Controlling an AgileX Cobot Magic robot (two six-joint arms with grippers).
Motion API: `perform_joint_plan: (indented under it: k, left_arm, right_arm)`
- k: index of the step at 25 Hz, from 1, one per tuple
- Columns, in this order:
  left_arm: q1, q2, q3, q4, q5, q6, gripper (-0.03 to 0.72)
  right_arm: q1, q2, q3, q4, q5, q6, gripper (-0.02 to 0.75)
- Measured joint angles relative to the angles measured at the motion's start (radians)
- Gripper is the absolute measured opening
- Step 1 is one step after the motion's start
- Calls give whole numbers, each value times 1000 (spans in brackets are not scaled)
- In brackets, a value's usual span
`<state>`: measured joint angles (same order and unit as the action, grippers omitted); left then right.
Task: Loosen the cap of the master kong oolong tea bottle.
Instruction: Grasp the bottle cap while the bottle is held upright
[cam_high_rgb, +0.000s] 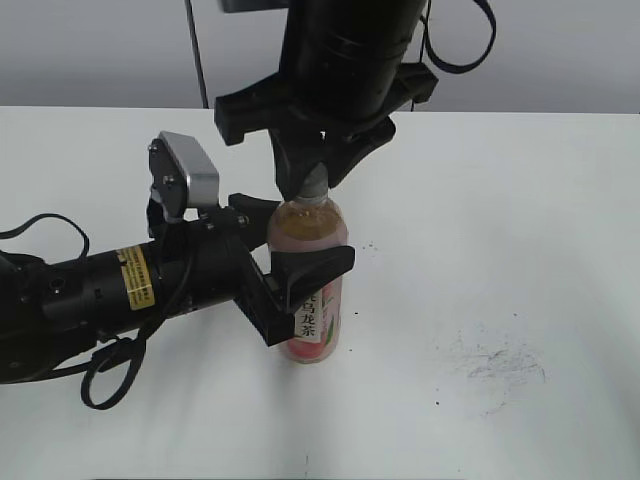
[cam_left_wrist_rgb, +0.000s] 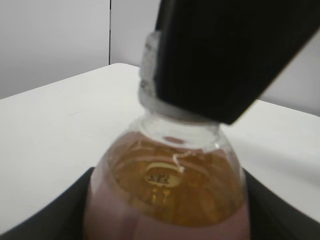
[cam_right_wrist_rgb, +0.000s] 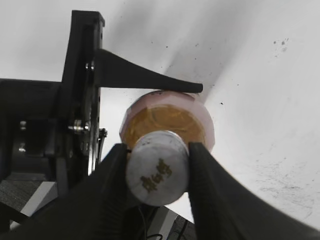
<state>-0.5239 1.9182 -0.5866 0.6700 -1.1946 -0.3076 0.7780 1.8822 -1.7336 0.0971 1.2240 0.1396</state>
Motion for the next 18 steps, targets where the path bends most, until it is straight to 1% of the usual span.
perform_joint_plan:
  k: [3,6,13,18]
  left_arm:
    - [0,0,0,0,0,0,449]
    - [0,0,0,0,0,0,449]
    - [0,0,0,3,0,1,449]
    - [0,0,1,6,-1,5,449]
  right_arm:
    - [0,0,0,0,0,-66,280]
    - [0,0,0,0,0,-233,280]
    - [0,0,0,0,0,-829,278]
    - [0,-1,0,0,0,-1311,278]
